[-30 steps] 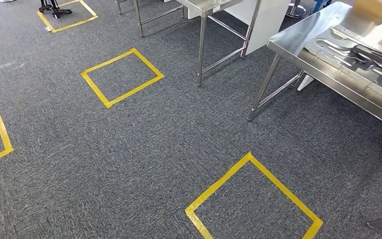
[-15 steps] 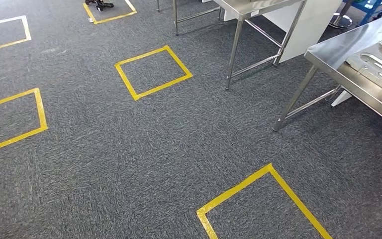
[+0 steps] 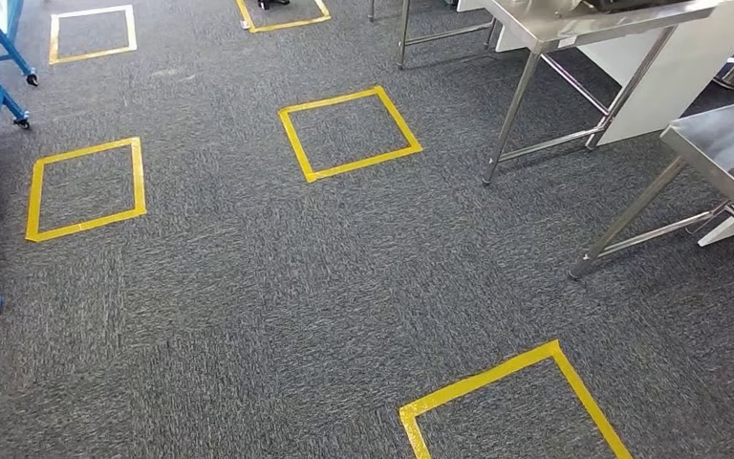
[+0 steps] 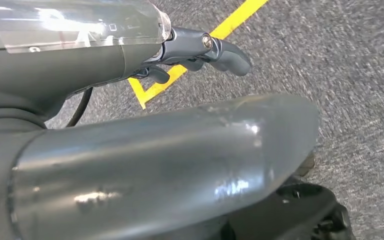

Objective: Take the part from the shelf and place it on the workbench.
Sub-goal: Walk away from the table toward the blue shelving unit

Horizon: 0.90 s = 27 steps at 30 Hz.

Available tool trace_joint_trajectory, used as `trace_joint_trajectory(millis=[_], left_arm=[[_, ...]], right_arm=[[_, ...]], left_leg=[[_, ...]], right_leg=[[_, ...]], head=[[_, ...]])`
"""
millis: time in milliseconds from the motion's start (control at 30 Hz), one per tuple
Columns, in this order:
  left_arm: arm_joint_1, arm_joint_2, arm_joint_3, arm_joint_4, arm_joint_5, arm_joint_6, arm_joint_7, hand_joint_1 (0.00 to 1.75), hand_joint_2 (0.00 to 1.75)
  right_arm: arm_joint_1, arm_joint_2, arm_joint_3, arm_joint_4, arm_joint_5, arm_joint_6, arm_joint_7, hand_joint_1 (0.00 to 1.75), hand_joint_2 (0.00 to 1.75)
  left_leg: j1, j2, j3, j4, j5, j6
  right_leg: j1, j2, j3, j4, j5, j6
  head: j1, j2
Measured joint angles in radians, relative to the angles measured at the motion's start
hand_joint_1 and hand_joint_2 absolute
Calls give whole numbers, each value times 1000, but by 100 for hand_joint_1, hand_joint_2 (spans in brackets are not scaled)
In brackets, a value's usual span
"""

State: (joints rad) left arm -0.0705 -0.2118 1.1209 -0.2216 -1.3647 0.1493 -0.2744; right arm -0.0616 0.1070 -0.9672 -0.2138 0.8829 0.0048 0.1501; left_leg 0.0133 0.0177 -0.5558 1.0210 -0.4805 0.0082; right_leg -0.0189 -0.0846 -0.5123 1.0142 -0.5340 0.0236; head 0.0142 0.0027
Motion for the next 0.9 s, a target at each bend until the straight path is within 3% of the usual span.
trace_joint_trajectory(millis=[67, 133, 167, 200, 233, 267, 333, 400, 467, 500, 533, 600, 667, 700, 733, 800, 833, 900], left_arm=[[1, 7, 3, 0, 10, -16, -7, 0, 0], [2, 16, 6, 0, 19, -30, -15, 0, 0], [3, 22, 8, 0, 22, -35, -19, 0, 0], [5, 27, 10, 0, 24, -39, -21, 0, 0], [7, 31, 12, 0, 26, -41, -23, 0, 0], [9, 36, 14, 0, 27, -44, -25, 0, 0], [10, 41, 16, 0, 29, -52, -29, 0, 0], [9, 44, 17, 0, 28, -57, -32, 0, 0], [12, 48, 19, 0, 27, -58, -32, 0, 0], [14, 51, 20, 0, 26, -59, -32, 0, 0], [15, 53, 21, 0, 25, -59, -31, 0, 0], [15, 57, 23, 0, 24, -60, -29, 0, 0], [14, 60, 25, 0, 24, -60, -29, 0, 0], [14, 61, 26, 0, 24, -60, -28, 0, 0], [15, 62, 26, 0, 24, -60, -28, 0, 0], [16, 64, 27, 0, 24, -60, -28, 0, 0], [15, 63, 27, 0, 23, -60, -28, 0, 0], [13, 63, 28, 0, 22, -61, -28, 0, 0]], right_arm=[[1, 0, 1, 0, 8, 4, -1, 0, 0], [5, 0, 2, 1, 16, 11, -5, 0, 0], [6, 0, 2, 1, 19, 14, -8, 0, 0], [7, 0, 3, 1, 22, 17, -10, 0, 0], [8, 0, 3, 2, 24, 19, -11, 0, 0], [9, 0, 4, 2, 25, 21, -11, 0, 0], [10, -4, 4, 2, 25, 24, -11, 0, 0], [10, -10, 5, 2, 26, 29, -10, 0, 0], [6, -11, 6, 2, 28, 35, -8, 0, 0], [5, -10, 7, 3, 29, 37, -8, 0, 0], [6, -8, 8, 3, 31, 39, -10, 0, 0], [10, -5, 9, 3, 35, 39, -17, 0, 0], [14, -3, 10, 3, 38, 39, -24, 0, 0], [14, -1, 10, 3, 38, 39, -27, 0, 0], [14, 1, 10, 3, 39, 39, -28, 0, 0], [13, 5, 11, 3, 39, 39, -30, 0, 0], [13, 6, 12, 3, 39, 39, -33, 0, 0], [12, 7, 12, 3, 41, 40, -41, 0, 0]], left_leg=[[2, -14, -1, -4, 7, 12], [-2, -32, -6, -5, 10, 18], [-4, -43, -8, -4, 12, 20], [-6, -56, -9, -4, 12, 21], [-8, -68, -7, -4, 12, 21], [-9, -81, -5, -4, 13, 21], [-10, -105, -3, -4, 13, 19], [-6, -125, -9, -4, 16, 10], [-3, -144, -13, -9, 22, -4], [-4, -137, -15, -6, 20, -9], [-7, -117, -22, 11, 7, -13], [-8, -58, -65, 104, -51, -20], [-3, -33, -123, 225, -107, -30], [2, -29, -135, 252, -112, -35], [7, -25, -127, 241, -97, -41], [17, -1, -61, 122, -38, -53], [19, 13, -29, 63, -16, -54], [17, 27, -2, 9, -1, -42]], right_leg=[[-3, 45, -30, 70, -52, 6], [-2, 73, -94, 203, -119, 3], [-1, 77, -121, 257, -134, 1], [0, 79, -134, 277, -129, -4], [2, 83, -127, 258, -103, -10], [6, 93, -103, 200, -61, -18], [14, 138, -44, 64, 6, -41], [19, 166, -20, 2, 23, -54], [20, 150, -14, -14, 28, -57], [18, 138, -6, -28, 34, -58], [16, 124, 2, -43, 41, -60], [14, 92, 13, -61, 48, -63], [15, 62, 10, -57, 45, -63], [14, 48, 9, -53, 41, -60], [12, 35, 8, -48, 38, -57], [8, 12, 7, -34, 26, -44], [8, 3, 7, -24, 18, -36], [11, -10, 6, -10, 8, -21]], head=[[3, 0], [5, 0], [5, 0], [5, 0], [5, 0], [5, 0], [4, 0], [3, 0], [5, 0], [5, 0], [5, 0], [2, 0], [2, 0], [1, 0], [1, 0], [1, 0], [1, 0], [5, 0]])
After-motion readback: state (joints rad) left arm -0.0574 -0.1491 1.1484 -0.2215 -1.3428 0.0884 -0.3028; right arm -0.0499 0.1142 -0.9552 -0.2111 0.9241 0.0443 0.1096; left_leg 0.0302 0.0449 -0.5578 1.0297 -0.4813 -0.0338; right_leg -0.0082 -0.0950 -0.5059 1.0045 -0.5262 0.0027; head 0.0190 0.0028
